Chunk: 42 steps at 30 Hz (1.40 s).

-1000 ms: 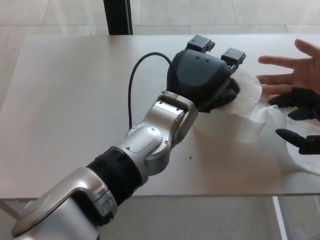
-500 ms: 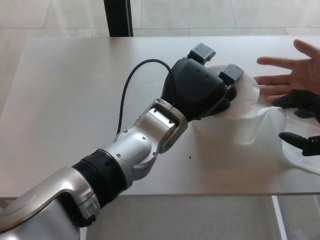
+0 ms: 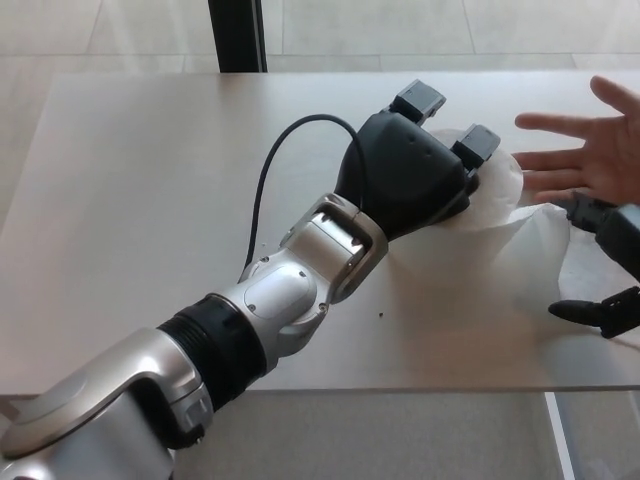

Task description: A toilet paper roll is kept in the middle of the desk infront of the robot. The robot places its left hand on the top of the toilet paper roll to hold it still and uses its right hand to tear off a piece of toilet paper from it and hands the paper to a person

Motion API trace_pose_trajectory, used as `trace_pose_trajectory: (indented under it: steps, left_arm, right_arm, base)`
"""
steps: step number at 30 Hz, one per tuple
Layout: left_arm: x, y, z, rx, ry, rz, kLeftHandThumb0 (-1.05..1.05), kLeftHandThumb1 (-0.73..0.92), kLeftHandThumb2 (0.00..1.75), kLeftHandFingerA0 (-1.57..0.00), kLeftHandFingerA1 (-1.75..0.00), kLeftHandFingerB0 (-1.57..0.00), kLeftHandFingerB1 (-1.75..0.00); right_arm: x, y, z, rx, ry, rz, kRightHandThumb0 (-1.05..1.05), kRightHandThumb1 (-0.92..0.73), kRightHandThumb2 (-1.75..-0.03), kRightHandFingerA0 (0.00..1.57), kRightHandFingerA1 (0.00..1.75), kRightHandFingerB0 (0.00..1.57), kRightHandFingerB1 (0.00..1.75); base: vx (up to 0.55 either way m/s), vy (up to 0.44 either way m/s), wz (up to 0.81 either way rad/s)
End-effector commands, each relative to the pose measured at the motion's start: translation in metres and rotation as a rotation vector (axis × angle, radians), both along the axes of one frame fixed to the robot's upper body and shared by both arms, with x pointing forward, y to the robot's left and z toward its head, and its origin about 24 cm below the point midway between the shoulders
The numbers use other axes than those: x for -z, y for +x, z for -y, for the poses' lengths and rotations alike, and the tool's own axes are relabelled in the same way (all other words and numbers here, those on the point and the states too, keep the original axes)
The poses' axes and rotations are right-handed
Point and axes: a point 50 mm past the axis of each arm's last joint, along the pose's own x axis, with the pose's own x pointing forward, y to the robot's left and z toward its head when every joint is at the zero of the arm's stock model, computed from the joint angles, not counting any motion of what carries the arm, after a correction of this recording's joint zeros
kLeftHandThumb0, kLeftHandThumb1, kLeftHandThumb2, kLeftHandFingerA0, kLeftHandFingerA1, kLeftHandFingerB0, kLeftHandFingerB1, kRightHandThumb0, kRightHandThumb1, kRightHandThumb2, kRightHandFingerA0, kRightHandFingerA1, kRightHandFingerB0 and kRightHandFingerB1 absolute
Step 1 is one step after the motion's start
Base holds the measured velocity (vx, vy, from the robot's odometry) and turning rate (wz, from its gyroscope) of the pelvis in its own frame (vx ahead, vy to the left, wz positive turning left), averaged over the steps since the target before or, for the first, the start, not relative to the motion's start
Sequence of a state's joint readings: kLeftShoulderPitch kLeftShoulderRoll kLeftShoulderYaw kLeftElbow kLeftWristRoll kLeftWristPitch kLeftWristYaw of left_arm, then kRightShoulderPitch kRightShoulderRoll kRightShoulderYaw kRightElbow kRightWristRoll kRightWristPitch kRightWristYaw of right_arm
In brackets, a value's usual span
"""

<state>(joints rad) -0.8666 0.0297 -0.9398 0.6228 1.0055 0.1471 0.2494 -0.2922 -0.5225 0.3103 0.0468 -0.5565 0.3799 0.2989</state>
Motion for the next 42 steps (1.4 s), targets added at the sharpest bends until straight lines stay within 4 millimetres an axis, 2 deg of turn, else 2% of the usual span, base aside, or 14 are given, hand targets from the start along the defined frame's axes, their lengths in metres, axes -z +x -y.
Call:
trace_pose_trajectory:
  steps: [1, 9, 10, 11, 12, 14, 15, 16, 18, 19, 25, 28, 40, 42]
  left_arm:
    - [0.019, 0.000, -0.006, -0.036, 0.095, -0.022, -0.50, 0.83, 0.66, -0.12, -0.42, -0.20, -0.31]
    - [0.023, -0.001, -0.012, -0.046, 0.095, -0.045, -0.51, 0.88, 0.66, -0.14, -0.41, -0.21, -0.31]
    - [0.024, -0.001, -0.012, -0.041, 0.088, -0.038, -0.52, 0.88, 0.66, -0.15, -0.41, -0.21, -0.32]
    - [0.024, 0.000, -0.012, -0.046, 0.077, -0.042, -0.53, 0.90, 0.67, -0.13, -0.41, -0.19, -0.32]
    - [0.024, 0.000, -0.012, -0.047, 0.070, -0.041, -0.52, 0.90, 0.67, -0.14, -0.41, -0.20, -0.32]
    - [0.023, 0.000, -0.011, -0.050, 0.065, -0.041, -0.48, 0.90, 0.67, -0.14, -0.42, -0.20, -0.32]
    - [0.023, 0.000, -0.012, -0.052, 0.058, -0.043, -0.47, 0.88, 0.67, -0.14, -0.41, -0.20, -0.32]
    - [0.022, 0.001, -0.012, -0.052, 0.056, -0.043, -0.48, 0.88, 0.67, -0.15, -0.41, -0.21, -0.32]
    - [0.022, 0.001, -0.011, -0.052, 0.057, -0.042, -0.48, 0.88, 0.67, -0.15, -0.41, -0.21, -0.32]
    - [0.023, 0.001, -0.012, -0.052, 0.057, -0.043, -0.48, 0.88, 0.66, -0.15, -0.42, -0.21, -0.33]
    - [0.024, 0.001, -0.013, -0.060, 0.062, -0.055, -0.48, 0.85, 0.65, -0.17, -0.41, -0.23, -0.32]
    - [0.025, 0.001, -0.014, -0.057, 0.060, -0.055, -0.49, 0.85, 0.66, -0.16, -0.42, -0.23, -0.32]
    - [0.030, 0.001, -0.016, -0.072, 0.075, -0.070, -0.49, 0.87, 0.66, -0.15, -0.42, -0.22, -0.32]
    - [0.032, 0.001, -0.018, -0.085, 0.080, -0.073, -0.50, 0.85, 0.66, -0.14, -0.43, -0.22, -0.33]
  right_arm:
    - [0.001, 0.003, 0.009, 0.169, -0.095, -0.034, -0.89, -0.51, -0.80, 0.00, 0.18, 0.16, 0.05]
    - [0.006, 0.006, 0.000, 0.264, -0.016, 0.087, -0.35, -0.52, -1.04, 0.05, 0.55, 0.00, 0.50]
    - [0.009, 0.007, 0.001, 0.292, -0.002, 0.130, -0.58, -0.52, -0.82, 0.24, 0.58, 0.10, 0.42]
    - [0.013, 0.007, 0.002, 0.315, 0.030, 0.198, -0.45, -0.64, -0.59, 0.67, 1.23, 0.26, 0.35]
    - [0.015, 0.008, 0.003, 0.332, 0.033, 0.217, -0.50, -0.54, -0.80, 0.85, 1.17, 0.24, 0.47]
    - [0.017, 0.007, 0.005, 0.347, 0.054, 0.269, -0.33, -0.65, -0.61, 0.90, 1.37, 0.43, 0.41]
    - [0.019, 0.006, 0.006, 0.364, 0.087, 0.311, -0.27, -0.72, -0.61, 1.06, 1.05, 0.59, 0.42]
    - [0.020, 0.005, 0.006, 0.372, 0.100, 0.328, -0.23, -0.73, -0.61, 0.97, 1.36, 0.68, 0.45]
    - [0.021, 0.005, 0.007, 0.375, 0.101, 0.335, -0.23, -0.73, -0.61, 0.97, 1.36, 0.68, 0.45]
    - [0.022, 0.006, 0.007, 0.375, 0.102, 0.339, -0.27, -0.67, -0.65, 0.86, 1.63, 0.99, 0.61]
    - [0.022, 0.004, 0.008, 0.371, 0.137, 0.401, -0.23, -0.68, -0.86, 0.89, 1.67, 0.78, 1.42]
    - [0.023, 0.002, 0.009, 0.379, 0.168, 0.442, -0.23, -0.69, -0.84, 0.87, 1.69, 0.75, 1.50]
    - [0.008, -0.002, 0.008, 0.612, 0.824, 0.664, -0.13, -0.47, -1.18, 0.92, 1.60, 0.87, 1.42]
    - [-0.004, 0.000, 0.007, 0.696, 1.045, 0.716, -0.18, -0.48, -1.15, 1.27, 1.38, 0.99, 1.21]
  base:
    - [0.00, 0.000, 0.00]
    - [0.00, 0.000, 0.00]
    - [0.00, 0.000, 0.00]
    - [0.00, 0.000, 0.00]
    - [0.00, 0.000, 0.00]
    - [0.00, 0.000, 0.00]
    - [0.00, 0.000, 0.00]
    - [0.00, 0.000, 0.00]
    - [0.00, 0.000, 0.00]
    - [0.00, 0.000, 0.00]
    - [0.00, 0.000, 0.00]
    - [0.00, 0.000, 0.00]
    - [0.00, 0.000, 0.00]
    - [0.00, 0.000, 0.00]
